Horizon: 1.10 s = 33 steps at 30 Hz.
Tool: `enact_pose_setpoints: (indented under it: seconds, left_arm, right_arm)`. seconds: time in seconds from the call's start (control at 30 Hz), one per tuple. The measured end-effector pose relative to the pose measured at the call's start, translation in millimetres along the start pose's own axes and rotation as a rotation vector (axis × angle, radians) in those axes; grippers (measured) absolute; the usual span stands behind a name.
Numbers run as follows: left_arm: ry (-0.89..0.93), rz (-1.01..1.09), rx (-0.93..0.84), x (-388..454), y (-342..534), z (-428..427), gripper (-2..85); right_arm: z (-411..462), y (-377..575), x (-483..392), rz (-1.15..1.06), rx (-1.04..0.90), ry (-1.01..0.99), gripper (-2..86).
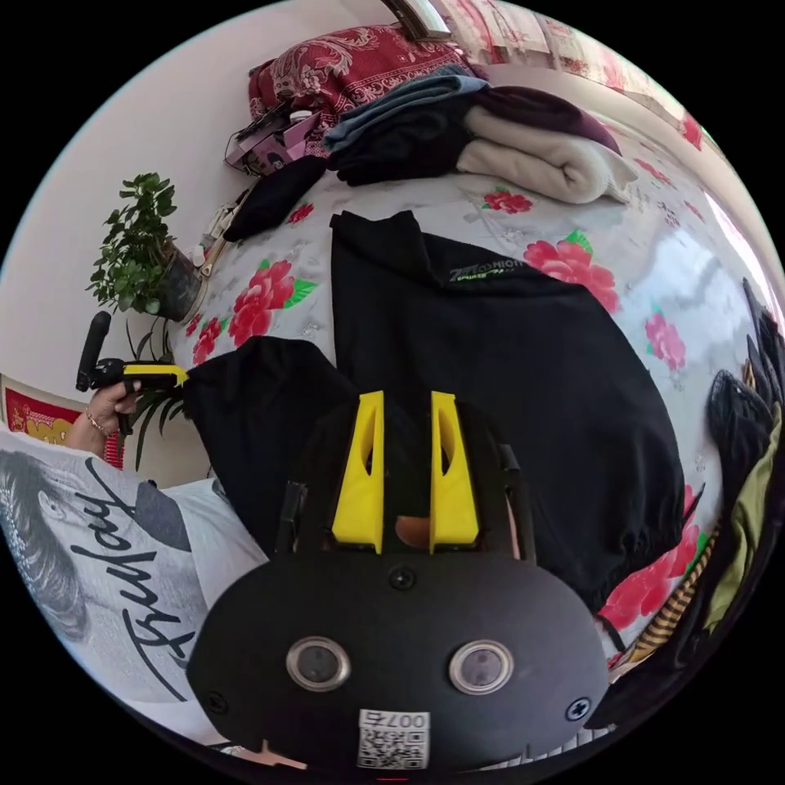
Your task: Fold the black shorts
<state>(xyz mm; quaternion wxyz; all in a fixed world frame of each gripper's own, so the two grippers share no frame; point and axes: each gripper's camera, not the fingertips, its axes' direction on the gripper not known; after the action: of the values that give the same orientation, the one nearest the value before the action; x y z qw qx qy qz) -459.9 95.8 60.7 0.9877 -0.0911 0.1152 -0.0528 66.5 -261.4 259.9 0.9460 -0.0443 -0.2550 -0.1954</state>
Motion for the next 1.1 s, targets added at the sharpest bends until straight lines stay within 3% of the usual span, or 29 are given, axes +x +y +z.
enact_pose_setpoints:
  seconds: [0.07, 0.17, 0.3, 0.5, 0.63, 0.73, 0.83, 1.0, 1.1]
  left_arm:
    - [-0.065, -0.086, 0.023, -10, 2, -1, 2.1]
    - [0.024, -0.13, 0.133, -13, -11, -5, 4.9]
    - [0.211, -0.069, 0.26, 5, -68, 6, 6.9]
    - [0.33, 0.093, 0.299, 49, -179, 38, 9.5]
    - [0.299, 0.149, 0.32, 67, -215, 41, 10.0]
    - [0.286, 0.167, 0.307, 72, -230, 51, 10.0]
    - [0.296, 0.165, 0.261, 74, -245, 66, 10.2]
    - [0.318, 0.133, 0.235, 82, -270, 85, 10.7]
    - [0.323, 0.099, 0.228, 87, -276, 90, 3.1]
  right_arm:
    - [2, -29, -1, -0.037, 0.016, 0.01, 4.7]
    - [11, -77, 0, -0.071, 0.021, 0.019, 4.9]
    - [33, -130, 3, -0.082, 0.012, 0.026, 5.3]
    - [79, -163, 7, -0.149, -0.121, -0.065, 2.9]
    - [29, -180, 11, -0.276, 0.047, 0.033, 0.9]
    - [-12, -201, 33, -0.216, 0.19, 0.095, 1.5]
    - [-23, -214, 61, -0.082, 0.188, 0.108, 4.8]
    - [-27, -169, 78, 0.055, 0.205, -0.022, 8.1]
    - [-22, -112, 71, 0.105, 0.166, -0.046, 8.4]
